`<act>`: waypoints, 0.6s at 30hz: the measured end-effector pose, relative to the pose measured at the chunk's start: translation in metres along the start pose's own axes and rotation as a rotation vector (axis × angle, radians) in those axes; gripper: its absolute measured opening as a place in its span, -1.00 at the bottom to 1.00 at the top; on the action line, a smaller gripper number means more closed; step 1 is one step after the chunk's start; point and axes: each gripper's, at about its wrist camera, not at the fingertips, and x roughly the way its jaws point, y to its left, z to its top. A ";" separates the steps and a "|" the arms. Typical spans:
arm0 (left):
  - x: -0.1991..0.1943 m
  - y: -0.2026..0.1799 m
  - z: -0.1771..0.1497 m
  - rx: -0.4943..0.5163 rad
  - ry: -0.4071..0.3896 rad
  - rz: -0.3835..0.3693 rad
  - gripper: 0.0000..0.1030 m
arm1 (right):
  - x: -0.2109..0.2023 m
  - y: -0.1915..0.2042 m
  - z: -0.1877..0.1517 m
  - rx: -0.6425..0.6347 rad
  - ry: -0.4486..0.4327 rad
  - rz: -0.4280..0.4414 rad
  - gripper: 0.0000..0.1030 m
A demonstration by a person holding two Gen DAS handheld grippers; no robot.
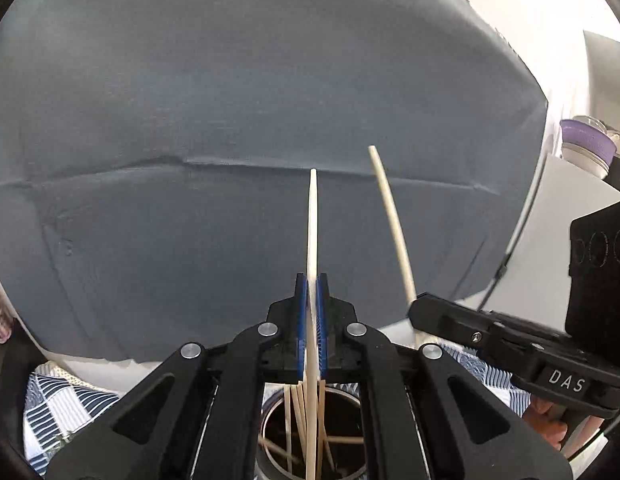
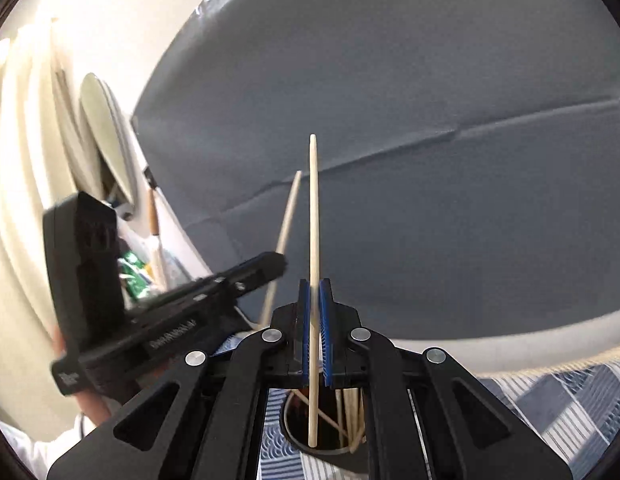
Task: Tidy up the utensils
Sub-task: 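Lift the left tool's stick over the cup while the right tool carries its stick, then drop the left tool's stick into the cup while the right tool releases its stick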
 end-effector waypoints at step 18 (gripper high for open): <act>0.017 0.003 -0.062 -0.016 -0.036 0.049 -0.91 | 0.063 -0.023 -0.048 -0.044 0.096 0.033 -0.91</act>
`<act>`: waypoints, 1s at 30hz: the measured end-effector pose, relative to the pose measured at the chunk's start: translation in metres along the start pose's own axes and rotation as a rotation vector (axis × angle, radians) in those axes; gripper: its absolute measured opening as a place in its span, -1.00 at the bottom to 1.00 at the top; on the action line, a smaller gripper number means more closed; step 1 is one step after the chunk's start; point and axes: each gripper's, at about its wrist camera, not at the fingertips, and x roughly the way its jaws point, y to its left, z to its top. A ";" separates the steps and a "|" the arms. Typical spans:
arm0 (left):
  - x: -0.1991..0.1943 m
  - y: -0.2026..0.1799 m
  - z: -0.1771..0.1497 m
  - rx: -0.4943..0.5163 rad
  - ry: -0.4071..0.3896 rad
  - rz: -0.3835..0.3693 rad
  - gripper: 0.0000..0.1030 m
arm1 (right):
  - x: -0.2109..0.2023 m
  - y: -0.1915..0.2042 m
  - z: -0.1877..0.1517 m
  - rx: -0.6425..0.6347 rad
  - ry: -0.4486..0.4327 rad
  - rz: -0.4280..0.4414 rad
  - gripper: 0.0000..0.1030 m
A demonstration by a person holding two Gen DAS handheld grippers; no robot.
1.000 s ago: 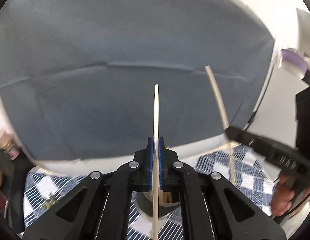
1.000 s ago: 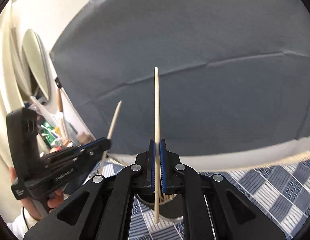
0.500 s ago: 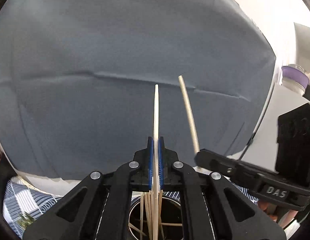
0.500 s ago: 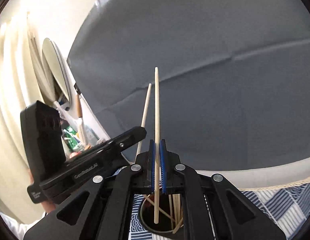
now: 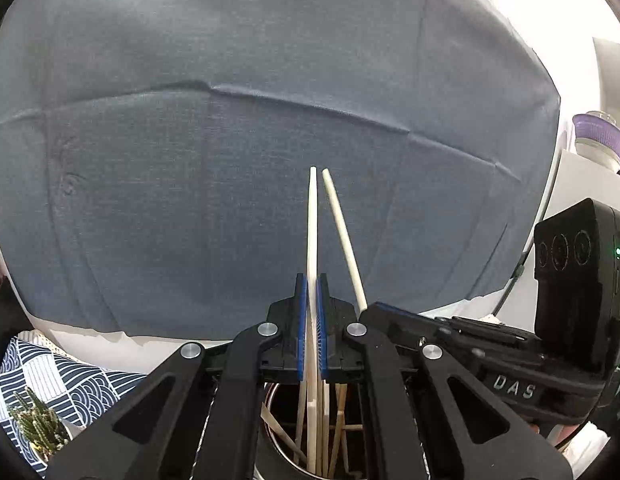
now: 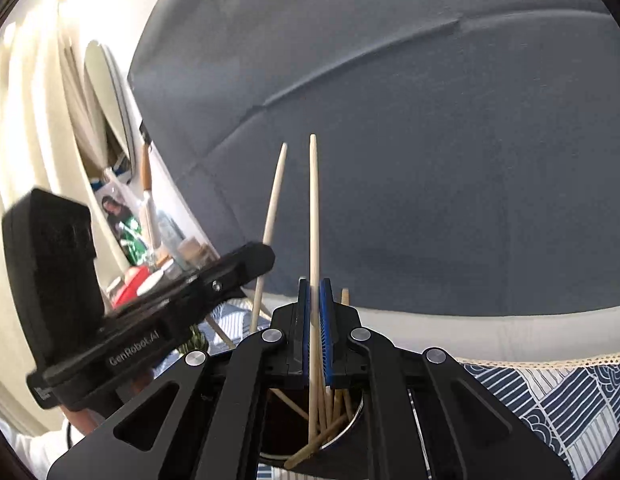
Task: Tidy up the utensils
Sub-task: 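Drop the left tool's stick into the cup while the right tool releases its stick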
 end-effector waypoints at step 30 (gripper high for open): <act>-0.084 -0.001 -0.007 0.056 0.027 -0.027 0.13 | -0.068 0.051 -0.029 -0.182 0.102 -0.332 0.31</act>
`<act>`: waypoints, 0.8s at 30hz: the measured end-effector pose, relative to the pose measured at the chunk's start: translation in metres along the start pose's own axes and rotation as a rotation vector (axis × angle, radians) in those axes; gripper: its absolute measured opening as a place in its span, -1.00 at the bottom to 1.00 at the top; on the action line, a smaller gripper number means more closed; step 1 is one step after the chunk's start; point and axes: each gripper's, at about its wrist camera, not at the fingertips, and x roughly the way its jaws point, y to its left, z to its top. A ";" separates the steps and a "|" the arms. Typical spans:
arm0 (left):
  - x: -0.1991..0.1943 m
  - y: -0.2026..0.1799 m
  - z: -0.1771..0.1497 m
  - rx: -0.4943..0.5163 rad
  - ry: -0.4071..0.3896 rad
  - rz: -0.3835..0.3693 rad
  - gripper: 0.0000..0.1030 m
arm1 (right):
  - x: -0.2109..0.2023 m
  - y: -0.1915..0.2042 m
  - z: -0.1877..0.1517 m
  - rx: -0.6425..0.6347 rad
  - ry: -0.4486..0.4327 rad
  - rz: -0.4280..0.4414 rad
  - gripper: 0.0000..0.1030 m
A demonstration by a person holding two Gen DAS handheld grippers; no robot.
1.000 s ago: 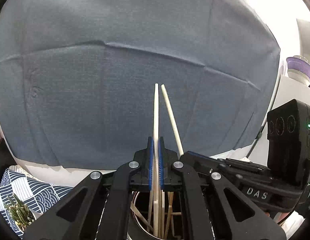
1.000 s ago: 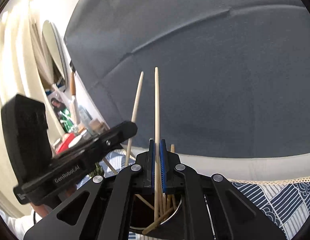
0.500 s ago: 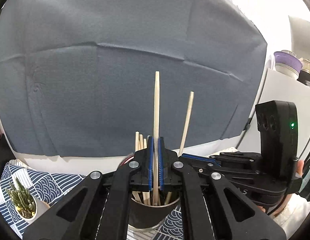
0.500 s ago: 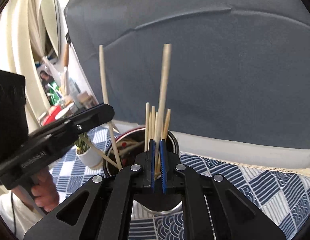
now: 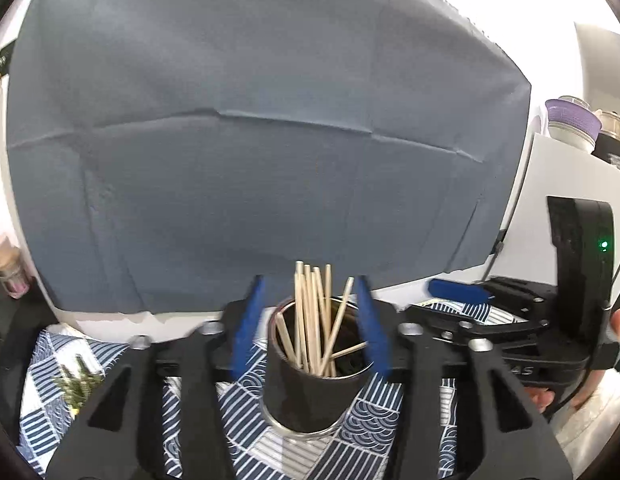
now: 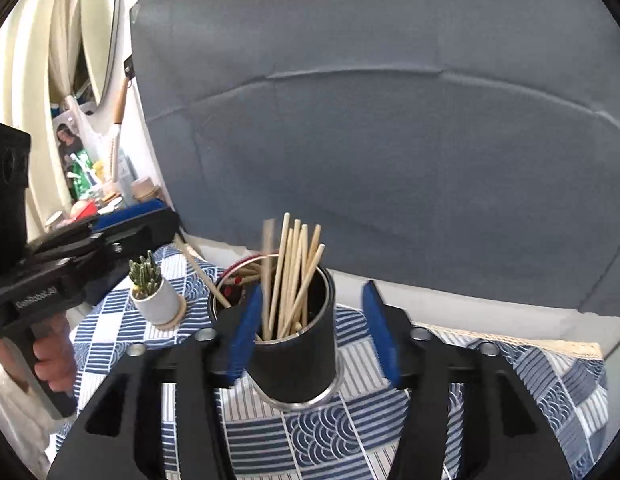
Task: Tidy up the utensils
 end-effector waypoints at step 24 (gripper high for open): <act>-0.148 -0.093 -0.046 0.107 0.129 0.163 0.89 | -0.186 0.026 -0.078 0.183 -0.037 -0.155 0.82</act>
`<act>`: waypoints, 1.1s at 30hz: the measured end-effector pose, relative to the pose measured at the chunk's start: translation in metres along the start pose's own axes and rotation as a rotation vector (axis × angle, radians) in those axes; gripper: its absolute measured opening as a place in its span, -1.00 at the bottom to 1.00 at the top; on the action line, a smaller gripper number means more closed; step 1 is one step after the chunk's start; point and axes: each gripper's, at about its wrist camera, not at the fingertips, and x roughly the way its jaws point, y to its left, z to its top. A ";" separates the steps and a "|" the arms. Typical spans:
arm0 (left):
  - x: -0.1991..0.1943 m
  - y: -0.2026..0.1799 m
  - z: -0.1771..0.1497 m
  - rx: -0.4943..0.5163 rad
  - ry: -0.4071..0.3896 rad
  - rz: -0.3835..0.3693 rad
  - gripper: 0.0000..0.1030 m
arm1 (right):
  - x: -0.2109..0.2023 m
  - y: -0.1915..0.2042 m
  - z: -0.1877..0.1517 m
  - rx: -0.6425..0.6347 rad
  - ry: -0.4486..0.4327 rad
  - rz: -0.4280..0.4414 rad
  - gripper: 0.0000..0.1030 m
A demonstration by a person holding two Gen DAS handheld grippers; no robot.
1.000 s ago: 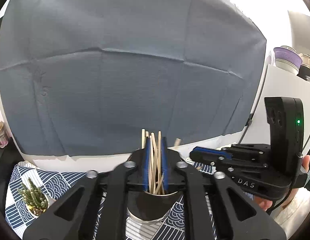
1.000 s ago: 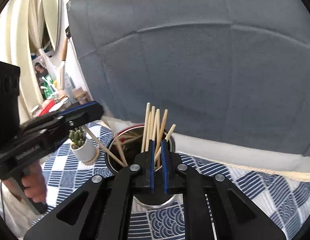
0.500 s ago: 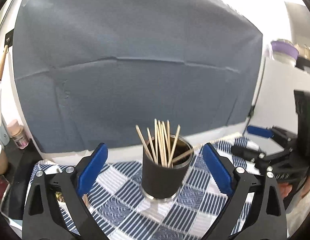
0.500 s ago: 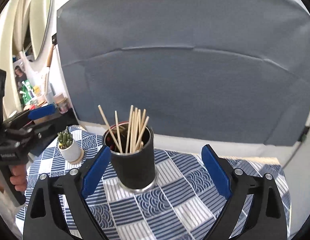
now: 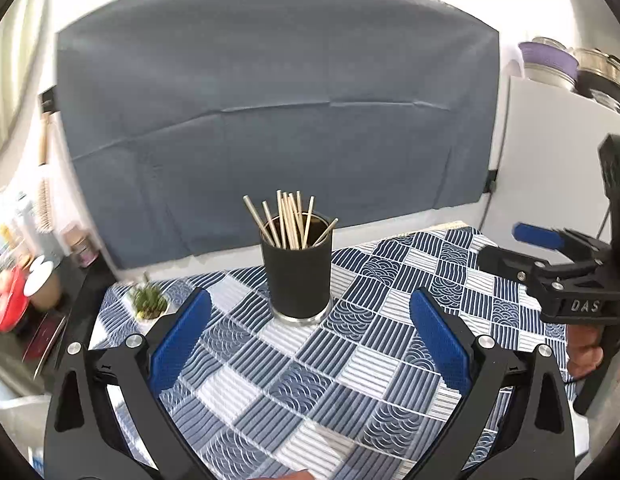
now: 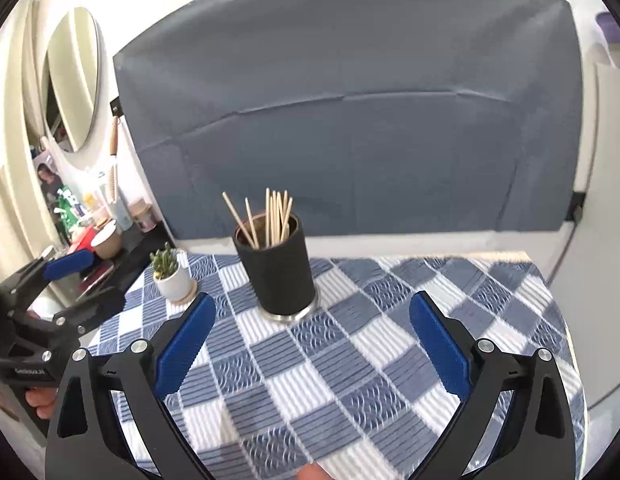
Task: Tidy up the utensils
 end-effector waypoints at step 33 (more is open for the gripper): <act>-0.108 -0.024 -0.091 -0.092 0.202 0.130 0.89 | -0.128 0.064 -0.103 -0.010 0.134 -0.132 0.84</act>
